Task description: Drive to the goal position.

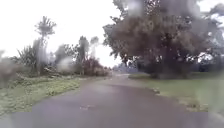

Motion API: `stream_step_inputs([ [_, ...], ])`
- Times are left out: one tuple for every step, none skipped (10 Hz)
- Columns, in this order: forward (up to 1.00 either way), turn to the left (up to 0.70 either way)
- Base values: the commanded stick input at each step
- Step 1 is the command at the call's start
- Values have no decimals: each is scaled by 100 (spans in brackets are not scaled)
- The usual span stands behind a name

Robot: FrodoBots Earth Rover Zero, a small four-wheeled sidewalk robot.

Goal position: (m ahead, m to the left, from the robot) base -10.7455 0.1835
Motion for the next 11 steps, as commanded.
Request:
stream_step_inputs([
  [85,0],
  [85,0],
  [85,0],
  [85,0],
  [85,0],
  [85,0],
  [85,0],
  [85,0],
  [85,-34],
  [85,-30],
  [85,-8],
])
